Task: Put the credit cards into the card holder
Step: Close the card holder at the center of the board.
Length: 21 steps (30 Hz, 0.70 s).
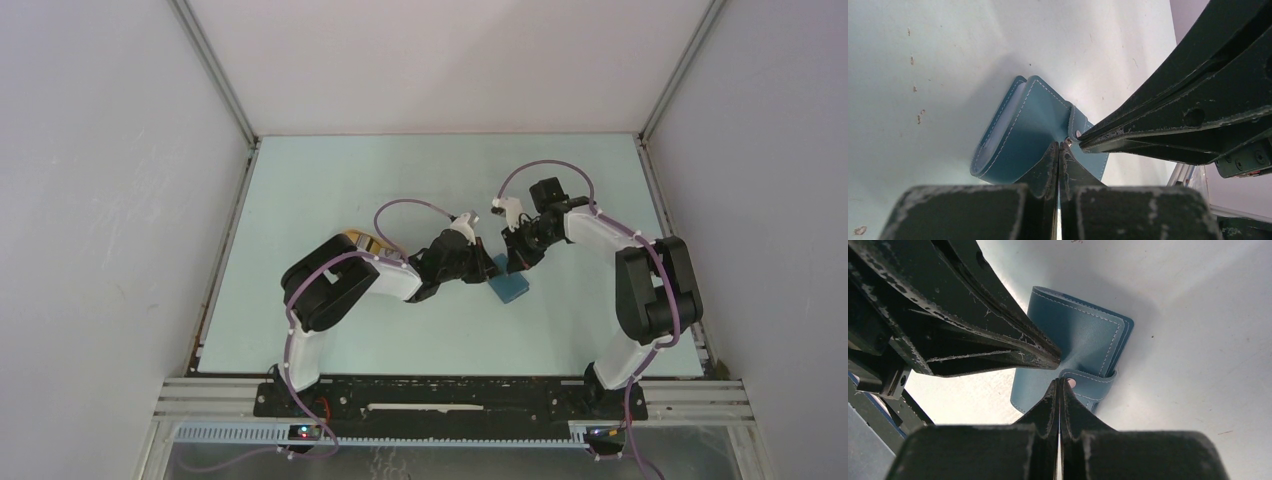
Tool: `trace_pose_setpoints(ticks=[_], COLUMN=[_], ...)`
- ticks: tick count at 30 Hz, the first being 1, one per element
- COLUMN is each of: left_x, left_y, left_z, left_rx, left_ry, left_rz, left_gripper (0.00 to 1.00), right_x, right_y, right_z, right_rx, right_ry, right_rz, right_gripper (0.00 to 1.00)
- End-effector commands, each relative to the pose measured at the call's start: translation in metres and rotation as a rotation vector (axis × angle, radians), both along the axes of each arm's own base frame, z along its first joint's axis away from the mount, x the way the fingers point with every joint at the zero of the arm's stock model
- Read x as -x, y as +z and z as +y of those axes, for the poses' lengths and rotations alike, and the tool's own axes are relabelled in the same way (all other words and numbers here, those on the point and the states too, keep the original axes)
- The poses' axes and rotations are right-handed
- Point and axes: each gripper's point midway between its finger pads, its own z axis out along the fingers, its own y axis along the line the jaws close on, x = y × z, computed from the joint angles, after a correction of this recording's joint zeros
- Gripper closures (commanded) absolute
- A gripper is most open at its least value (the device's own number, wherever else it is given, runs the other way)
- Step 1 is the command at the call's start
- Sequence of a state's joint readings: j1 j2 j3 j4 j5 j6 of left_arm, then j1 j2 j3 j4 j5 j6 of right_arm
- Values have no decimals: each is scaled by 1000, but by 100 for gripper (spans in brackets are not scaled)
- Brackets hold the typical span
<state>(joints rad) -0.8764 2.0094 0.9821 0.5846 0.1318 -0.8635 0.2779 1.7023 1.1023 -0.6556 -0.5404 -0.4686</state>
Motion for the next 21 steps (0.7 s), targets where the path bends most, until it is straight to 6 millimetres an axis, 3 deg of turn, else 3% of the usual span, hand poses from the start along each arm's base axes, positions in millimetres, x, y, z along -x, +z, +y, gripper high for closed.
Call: trace_pose_setpoints(ticks=[1, 21], left_x=[1, 1], left_y=[-37, -37], left_z=[18, 19], left_rx=[-119, -120], left_ry=[19, 21], left_rz=[23, 17], left_gripper=[99, 99], right_x=[8, 12], right_y=[20, 2], right_z=[19, 25], right_rx=[-76, -12], right_ry=[65, 82], right_rz=[4, 53], right_gripper=[100, 100])
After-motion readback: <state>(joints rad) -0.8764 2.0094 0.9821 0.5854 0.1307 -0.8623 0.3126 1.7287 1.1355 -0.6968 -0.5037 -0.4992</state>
